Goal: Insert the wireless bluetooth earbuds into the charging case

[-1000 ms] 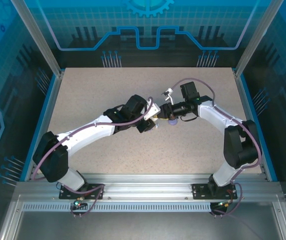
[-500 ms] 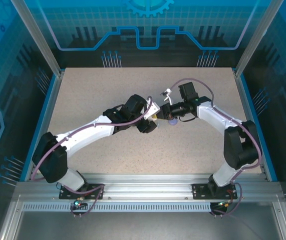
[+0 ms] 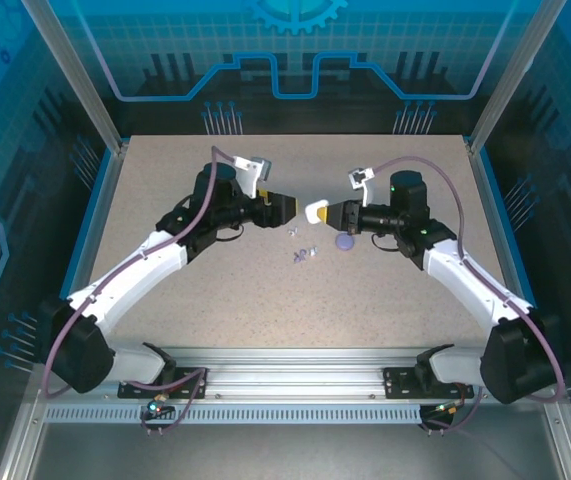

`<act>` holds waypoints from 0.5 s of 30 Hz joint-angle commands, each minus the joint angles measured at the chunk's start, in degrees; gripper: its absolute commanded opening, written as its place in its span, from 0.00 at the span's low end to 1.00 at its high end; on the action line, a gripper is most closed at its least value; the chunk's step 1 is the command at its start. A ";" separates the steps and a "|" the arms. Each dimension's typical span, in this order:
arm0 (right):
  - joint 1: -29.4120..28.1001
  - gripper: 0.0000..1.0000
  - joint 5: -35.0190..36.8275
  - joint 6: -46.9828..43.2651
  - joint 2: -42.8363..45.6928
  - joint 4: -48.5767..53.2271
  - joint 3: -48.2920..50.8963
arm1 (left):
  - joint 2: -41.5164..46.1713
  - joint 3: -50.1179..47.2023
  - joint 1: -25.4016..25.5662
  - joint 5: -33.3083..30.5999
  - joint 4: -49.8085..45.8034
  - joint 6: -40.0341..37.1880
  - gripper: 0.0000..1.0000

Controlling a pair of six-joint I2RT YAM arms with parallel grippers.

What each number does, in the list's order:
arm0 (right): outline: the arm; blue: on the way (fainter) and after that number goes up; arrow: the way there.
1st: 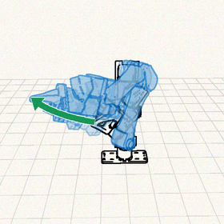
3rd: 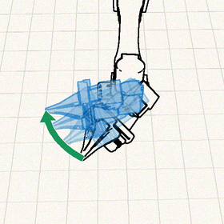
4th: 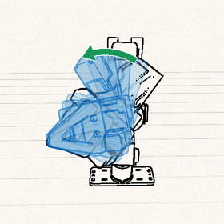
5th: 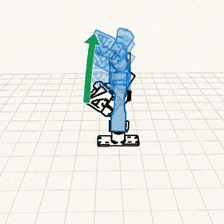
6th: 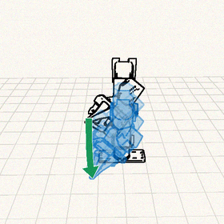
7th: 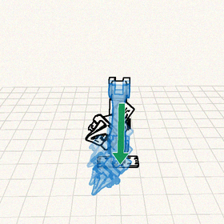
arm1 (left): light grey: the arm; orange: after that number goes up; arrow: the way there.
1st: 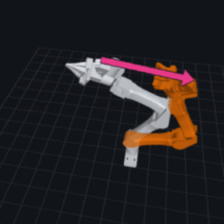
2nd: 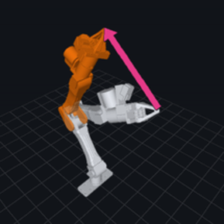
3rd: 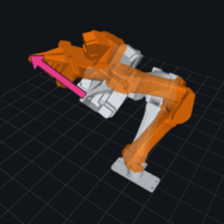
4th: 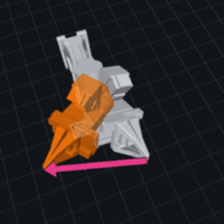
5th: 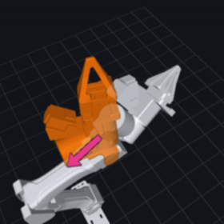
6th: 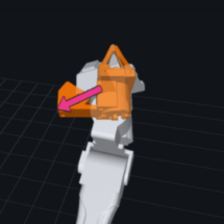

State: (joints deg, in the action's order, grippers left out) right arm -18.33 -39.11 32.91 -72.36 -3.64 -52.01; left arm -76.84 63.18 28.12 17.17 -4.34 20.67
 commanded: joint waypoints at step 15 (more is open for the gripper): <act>-1.44 0.16 6.88 19.04 2.54 -27.00 -1.53 | 2.22 -5.93 -2.04 17.51 38.86 31.49 0.56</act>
State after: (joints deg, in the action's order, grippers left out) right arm -19.03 -32.32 48.10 -70.46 -25.43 -51.22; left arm -75.85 57.84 26.55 31.46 25.96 48.53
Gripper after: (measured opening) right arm 0.223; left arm 0.565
